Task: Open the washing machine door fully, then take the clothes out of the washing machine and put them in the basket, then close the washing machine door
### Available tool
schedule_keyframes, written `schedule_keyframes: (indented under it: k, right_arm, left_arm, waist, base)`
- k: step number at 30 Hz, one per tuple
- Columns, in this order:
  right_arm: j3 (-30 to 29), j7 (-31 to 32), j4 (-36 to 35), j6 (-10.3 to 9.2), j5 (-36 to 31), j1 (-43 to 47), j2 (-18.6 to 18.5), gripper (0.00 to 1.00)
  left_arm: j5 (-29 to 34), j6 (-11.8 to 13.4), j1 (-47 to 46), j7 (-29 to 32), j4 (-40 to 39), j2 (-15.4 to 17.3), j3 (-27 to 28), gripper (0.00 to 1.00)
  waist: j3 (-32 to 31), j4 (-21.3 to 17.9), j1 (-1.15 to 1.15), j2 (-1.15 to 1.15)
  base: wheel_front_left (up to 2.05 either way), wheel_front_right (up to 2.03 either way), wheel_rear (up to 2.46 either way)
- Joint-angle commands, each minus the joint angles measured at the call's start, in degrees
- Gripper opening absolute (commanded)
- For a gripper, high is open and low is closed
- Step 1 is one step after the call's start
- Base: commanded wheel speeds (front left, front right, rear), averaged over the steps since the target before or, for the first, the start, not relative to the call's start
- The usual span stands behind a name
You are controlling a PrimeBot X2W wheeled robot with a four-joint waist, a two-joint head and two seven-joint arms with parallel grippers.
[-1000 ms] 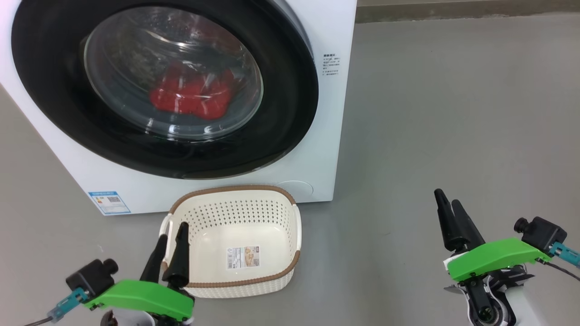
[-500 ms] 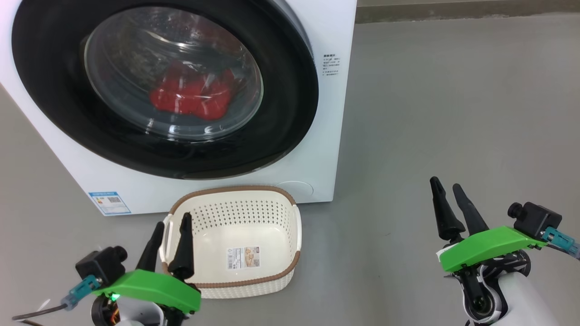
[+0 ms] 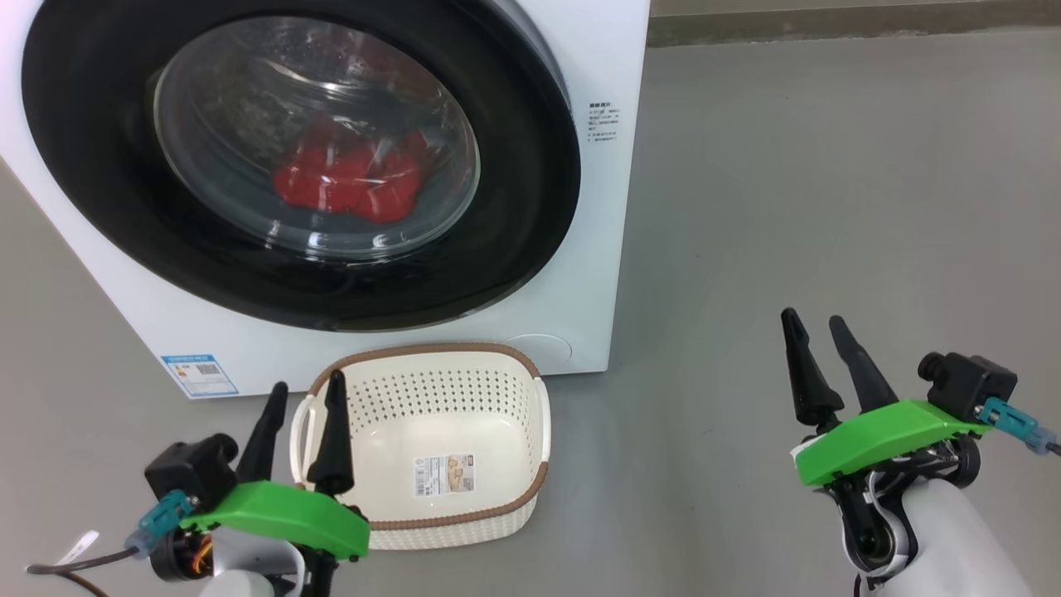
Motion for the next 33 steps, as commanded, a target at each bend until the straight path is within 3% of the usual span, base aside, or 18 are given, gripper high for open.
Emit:
schedule_keyframes:
  k: [1, 11, 27, 33]
  right_arm:
    - [1.41, -1.04, -1.07, -0.03, -2.21, -3.53, -0.51, 1.00]
    - [2.17, -2.72, 0.32, -0.04, -8.32, -5.61, -0.66, 1.00]
    - [3.07, -5.24, 1.09, -0.04, -17.83, -8.60, -0.90, 1.00]
    - [3.26, -5.37, 0.97, -0.04, -18.27, -8.48, -0.92, 1.00]
  left_arm:
    - [2.46, 0.57, -3.19, -0.92, -1.85, 1.19, 1.33, 1.00]
    - [10.17, 1.75, -4.23, -2.62, -2.26, 1.30, 1.04, 1.00]
    - [19.82, 1.48, -6.78, -5.17, -1.36, 1.46, 0.89, 1.00]
    - [19.95, 1.42, -6.84, -5.30, -1.13, 1.46, 0.92, 1.00]
  waist:
    - [-0.02, -0.02, 0.00, 0.00]
    - [0.16, -0.14, 0.00, 0.00]
    - [0.63, 0.31, 0.00, 0.00]
    - [0.30, 0.45, 0.00, 0.00]
  base:
    - [0.00, 0.00, 0.00]
    - [0.00, 0.00, 0.00]
    - [0.00, 0.00, 0.00]
    - [0.00, 0.00, 0.00]
